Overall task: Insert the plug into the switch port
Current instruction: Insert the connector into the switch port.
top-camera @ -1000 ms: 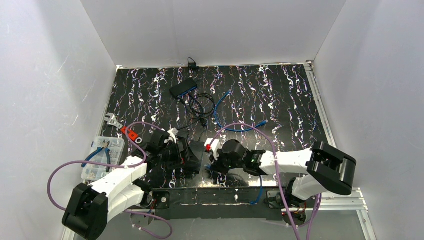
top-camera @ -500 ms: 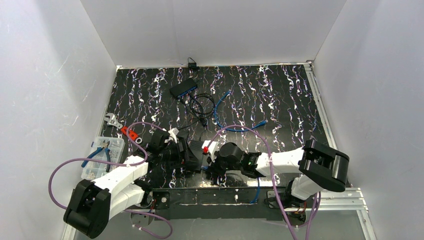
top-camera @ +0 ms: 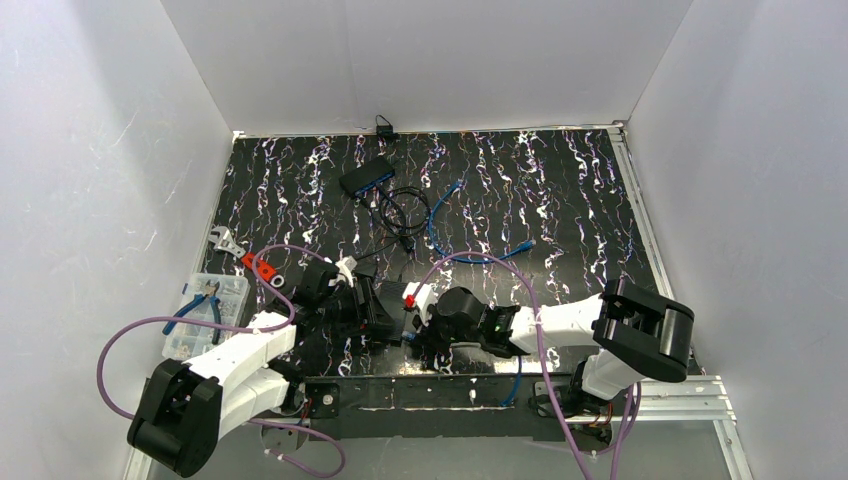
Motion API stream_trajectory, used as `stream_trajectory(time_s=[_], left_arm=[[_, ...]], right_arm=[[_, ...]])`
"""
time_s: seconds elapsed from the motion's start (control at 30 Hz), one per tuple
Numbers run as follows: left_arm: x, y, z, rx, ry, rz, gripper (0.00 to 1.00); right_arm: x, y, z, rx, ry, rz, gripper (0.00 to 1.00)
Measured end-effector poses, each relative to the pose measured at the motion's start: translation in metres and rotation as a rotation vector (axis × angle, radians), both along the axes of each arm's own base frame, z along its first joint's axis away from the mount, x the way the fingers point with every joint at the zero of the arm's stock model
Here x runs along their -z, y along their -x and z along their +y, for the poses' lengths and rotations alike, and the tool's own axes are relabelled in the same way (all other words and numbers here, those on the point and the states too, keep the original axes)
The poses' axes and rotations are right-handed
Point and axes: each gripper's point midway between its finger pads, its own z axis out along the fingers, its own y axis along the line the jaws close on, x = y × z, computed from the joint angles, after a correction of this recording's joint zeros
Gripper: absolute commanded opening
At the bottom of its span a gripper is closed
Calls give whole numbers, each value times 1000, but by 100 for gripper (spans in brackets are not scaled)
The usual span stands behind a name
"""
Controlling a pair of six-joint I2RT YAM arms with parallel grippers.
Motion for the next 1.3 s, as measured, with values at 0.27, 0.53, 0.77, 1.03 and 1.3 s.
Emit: stream_trajectory(time_s=[0.27, 0.53, 0.77, 1.03, 1.3], left_arm=[[0, 0, 0, 4, -3, -2, 64], [0, 1, 0, 9, 3, 2, 64], [0, 1, 0, 9, 3, 3, 64], [1, 2, -1, 11, 2, 10, 63], [1, 2, -1, 13, 4, 12, 63]], right_arm=[[1, -2, -1, 21, 7, -14, 1], [6, -7, -8, 62, 25, -36, 1], [5, -6, -6, 58, 12, -41, 1], [1, -2, -3, 46, -8, -48, 1], [1, 0, -2, 37, -9, -49, 1]])
